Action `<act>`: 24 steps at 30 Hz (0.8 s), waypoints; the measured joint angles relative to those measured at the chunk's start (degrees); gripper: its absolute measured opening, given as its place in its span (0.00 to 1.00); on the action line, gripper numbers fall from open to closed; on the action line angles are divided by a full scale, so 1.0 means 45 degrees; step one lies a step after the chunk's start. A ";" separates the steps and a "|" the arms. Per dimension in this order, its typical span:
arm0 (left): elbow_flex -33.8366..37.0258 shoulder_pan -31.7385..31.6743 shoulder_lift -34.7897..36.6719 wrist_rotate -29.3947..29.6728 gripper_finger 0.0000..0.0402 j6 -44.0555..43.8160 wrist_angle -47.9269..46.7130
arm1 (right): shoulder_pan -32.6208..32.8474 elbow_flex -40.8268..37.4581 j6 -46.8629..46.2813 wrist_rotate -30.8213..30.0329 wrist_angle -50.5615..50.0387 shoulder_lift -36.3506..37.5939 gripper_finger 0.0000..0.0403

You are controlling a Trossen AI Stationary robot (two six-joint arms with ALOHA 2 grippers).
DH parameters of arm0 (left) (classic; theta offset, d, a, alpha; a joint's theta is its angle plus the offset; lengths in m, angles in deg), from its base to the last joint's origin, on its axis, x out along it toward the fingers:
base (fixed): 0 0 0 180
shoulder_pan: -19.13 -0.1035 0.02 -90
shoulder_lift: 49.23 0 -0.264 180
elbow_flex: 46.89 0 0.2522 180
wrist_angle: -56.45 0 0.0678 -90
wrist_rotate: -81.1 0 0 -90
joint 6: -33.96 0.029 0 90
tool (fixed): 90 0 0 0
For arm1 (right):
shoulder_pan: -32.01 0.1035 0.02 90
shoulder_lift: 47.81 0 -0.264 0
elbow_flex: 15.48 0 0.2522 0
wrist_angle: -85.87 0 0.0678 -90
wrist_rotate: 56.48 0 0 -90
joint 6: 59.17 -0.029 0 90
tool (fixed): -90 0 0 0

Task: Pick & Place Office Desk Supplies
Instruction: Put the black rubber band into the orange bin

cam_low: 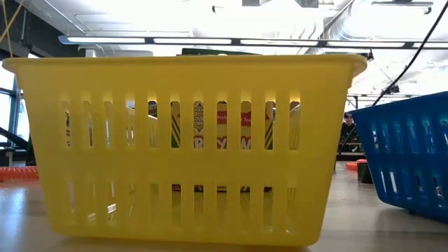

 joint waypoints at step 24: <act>0.0000 -0.1278 -0.0482 -0.0313 0.37 -0.3168 0.1318 | -0.1245 0.0000 0.2497 -0.0111 0.1662 -0.0467 0.01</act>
